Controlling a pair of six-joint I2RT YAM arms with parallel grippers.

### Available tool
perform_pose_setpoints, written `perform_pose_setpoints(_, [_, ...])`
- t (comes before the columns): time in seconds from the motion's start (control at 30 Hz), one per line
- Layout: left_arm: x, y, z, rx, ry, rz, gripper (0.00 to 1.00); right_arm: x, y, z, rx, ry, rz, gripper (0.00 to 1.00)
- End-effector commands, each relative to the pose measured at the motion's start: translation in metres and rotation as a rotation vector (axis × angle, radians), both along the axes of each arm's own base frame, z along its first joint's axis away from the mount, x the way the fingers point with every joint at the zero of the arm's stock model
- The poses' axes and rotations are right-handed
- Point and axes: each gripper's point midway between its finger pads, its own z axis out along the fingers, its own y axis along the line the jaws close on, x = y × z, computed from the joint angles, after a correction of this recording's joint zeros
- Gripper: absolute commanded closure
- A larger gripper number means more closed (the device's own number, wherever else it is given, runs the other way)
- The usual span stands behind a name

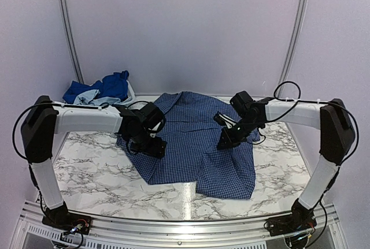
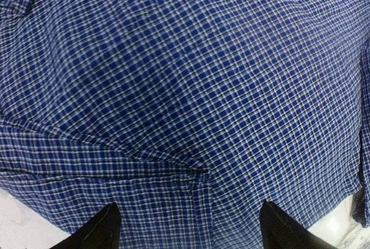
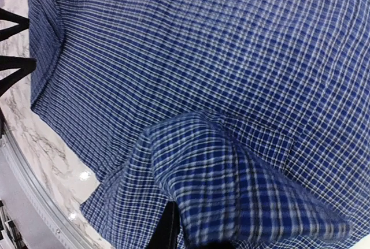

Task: Fold and stack the mixed laundry pile
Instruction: Adjust the flattened shirt at the center of the board.

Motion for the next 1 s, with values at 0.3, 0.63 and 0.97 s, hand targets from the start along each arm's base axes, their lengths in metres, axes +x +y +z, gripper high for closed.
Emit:
perform_pose_setpoints(0.3, [-0.003, 0.013, -0.038, 0.194, -0.01, 0.062, 0.51, -0.013, -0.032, -0.081, -0.16, 0.142, -0.032, 0.63])
perform_pose_setpoints(0.63, [-0.024, 0.059, -0.003, 0.146, -0.032, 0.194, 1.0, -0.074, -0.06, -0.105, -0.215, 0.3, -0.036, 0.61])
perform_pose_setpoints(0.97, [-0.084, 0.114, 0.011, -0.02, 0.027, 0.402, 0.96, -0.176, -0.033, -0.08, -0.067, 0.492, 0.01, 0.53])
